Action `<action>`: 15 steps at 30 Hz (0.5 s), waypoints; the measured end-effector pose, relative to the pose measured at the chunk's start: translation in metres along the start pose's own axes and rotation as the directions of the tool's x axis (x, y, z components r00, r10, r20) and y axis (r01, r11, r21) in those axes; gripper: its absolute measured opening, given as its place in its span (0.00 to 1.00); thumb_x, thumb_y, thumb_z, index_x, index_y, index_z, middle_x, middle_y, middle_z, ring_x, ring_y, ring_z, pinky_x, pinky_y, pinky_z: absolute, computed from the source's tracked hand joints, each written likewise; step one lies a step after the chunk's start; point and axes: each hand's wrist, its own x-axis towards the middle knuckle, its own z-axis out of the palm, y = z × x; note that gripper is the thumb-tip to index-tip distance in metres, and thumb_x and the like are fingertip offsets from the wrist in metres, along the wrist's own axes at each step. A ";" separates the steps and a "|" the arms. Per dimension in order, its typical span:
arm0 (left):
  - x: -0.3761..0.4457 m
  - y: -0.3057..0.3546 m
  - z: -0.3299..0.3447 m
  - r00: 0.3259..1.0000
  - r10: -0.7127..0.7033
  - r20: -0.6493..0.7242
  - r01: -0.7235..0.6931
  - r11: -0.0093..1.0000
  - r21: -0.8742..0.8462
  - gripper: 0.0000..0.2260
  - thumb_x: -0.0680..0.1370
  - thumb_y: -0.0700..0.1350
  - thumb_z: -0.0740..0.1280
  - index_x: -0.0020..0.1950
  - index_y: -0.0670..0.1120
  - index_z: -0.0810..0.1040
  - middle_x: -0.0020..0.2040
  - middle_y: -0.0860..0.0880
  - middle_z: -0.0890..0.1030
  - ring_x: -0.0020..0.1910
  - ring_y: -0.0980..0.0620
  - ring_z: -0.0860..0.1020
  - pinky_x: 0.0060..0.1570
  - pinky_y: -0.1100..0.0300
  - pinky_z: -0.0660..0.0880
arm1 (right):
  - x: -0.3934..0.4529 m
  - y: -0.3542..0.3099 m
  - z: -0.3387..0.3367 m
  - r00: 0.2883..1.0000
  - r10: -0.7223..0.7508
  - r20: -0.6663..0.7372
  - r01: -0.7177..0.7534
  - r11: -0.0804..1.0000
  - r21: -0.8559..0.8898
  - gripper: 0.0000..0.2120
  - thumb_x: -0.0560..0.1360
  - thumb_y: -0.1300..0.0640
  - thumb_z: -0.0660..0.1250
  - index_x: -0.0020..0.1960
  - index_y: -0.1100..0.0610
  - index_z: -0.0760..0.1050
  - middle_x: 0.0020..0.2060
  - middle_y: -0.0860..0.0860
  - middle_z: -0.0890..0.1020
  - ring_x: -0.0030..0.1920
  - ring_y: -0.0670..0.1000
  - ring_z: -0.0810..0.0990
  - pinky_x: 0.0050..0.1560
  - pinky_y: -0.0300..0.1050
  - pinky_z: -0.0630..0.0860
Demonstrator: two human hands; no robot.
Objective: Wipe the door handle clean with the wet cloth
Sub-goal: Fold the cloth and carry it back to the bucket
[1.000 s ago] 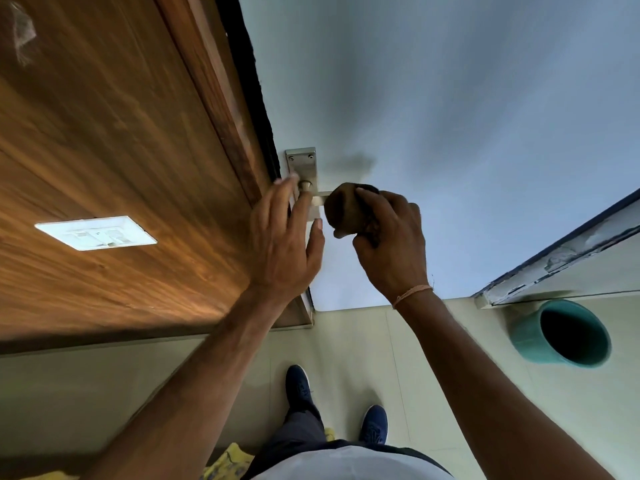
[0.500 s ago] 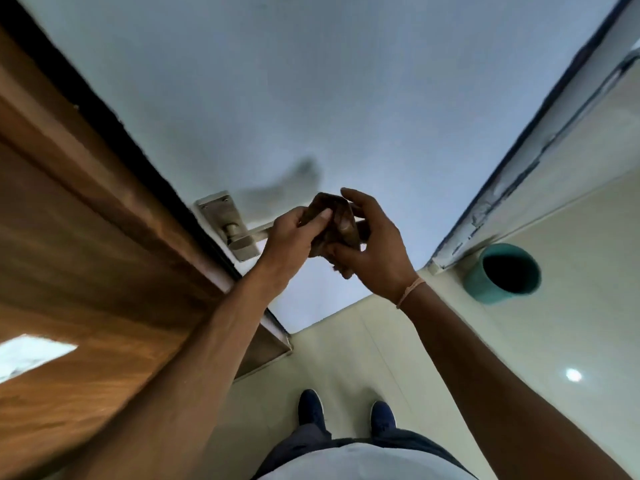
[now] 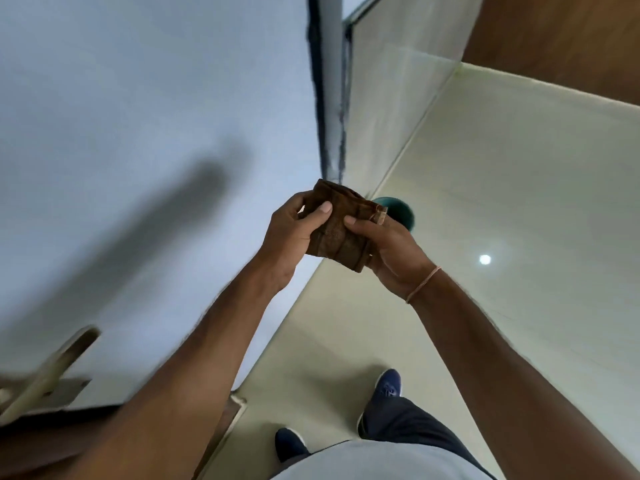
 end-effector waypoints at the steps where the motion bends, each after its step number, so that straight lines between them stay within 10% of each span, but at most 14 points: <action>1: 0.015 0.000 0.024 0.999 -0.007 0.032 0.007 1.000 0.012 0.09 0.84 0.44 0.71 0.64 0.45 0.83 0.52 0.50 0.87 0.52 0.49 0.87 0.50 0.47 0.87 | 0.006 -0.008 -0.024 1.000 0.005 0.008 -0.006 0.999 0.053 0.21 0.79 0.59 0.72 0.72 0.58 0.78 0.68 0.63 0.82 0.69 0.64 0.80 0.72 0.68 0.75; 15: 0.187 -0.011 0.214 0.954 -0.243 0.174 0.237 0.970 0.056 0.15 0.77 0.46 0.78 0.59 0.39 0.84 0.55 0.40 0.88 0.53 0.42 0.88 0.47 0.52 0.88 | 0.120 -0.108 -0.238 0.991 0.065 -0.114 -0.020 0.934 0.358 0.25 0.79 0.66 0.68 0.75 0.65 0.72 0.71 0.67 0.77 0.72 0.68 0.77 0.73 0.70 0.72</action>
